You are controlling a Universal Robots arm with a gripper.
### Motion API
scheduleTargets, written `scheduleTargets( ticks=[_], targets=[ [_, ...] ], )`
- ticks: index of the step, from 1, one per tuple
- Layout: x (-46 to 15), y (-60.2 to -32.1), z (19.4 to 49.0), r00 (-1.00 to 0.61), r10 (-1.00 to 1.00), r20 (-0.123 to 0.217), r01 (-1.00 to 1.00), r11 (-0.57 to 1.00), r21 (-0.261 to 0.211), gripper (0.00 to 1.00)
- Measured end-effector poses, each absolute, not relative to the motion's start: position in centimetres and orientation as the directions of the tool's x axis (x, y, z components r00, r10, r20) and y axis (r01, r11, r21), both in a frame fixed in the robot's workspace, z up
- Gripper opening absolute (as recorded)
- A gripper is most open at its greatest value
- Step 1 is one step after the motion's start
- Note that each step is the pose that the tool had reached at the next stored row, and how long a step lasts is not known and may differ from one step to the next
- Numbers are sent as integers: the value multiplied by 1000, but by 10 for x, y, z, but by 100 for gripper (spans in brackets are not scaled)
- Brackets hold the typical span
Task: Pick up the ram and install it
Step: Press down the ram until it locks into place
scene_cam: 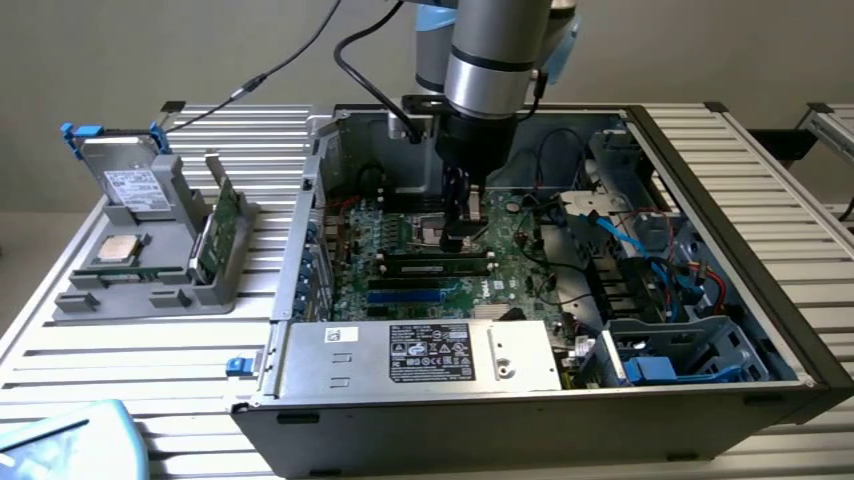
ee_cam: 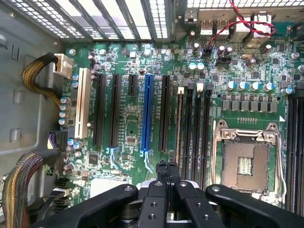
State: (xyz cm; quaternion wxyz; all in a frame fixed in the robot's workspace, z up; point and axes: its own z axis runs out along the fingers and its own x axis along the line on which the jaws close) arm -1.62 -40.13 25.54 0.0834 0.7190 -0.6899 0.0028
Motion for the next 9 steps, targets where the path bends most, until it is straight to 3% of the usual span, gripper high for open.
scheduleTargets(
  ticks=[9],
  targets=[
    [-16,-402,255,51,-992,119,-993,-37,116,11]
  ],
)
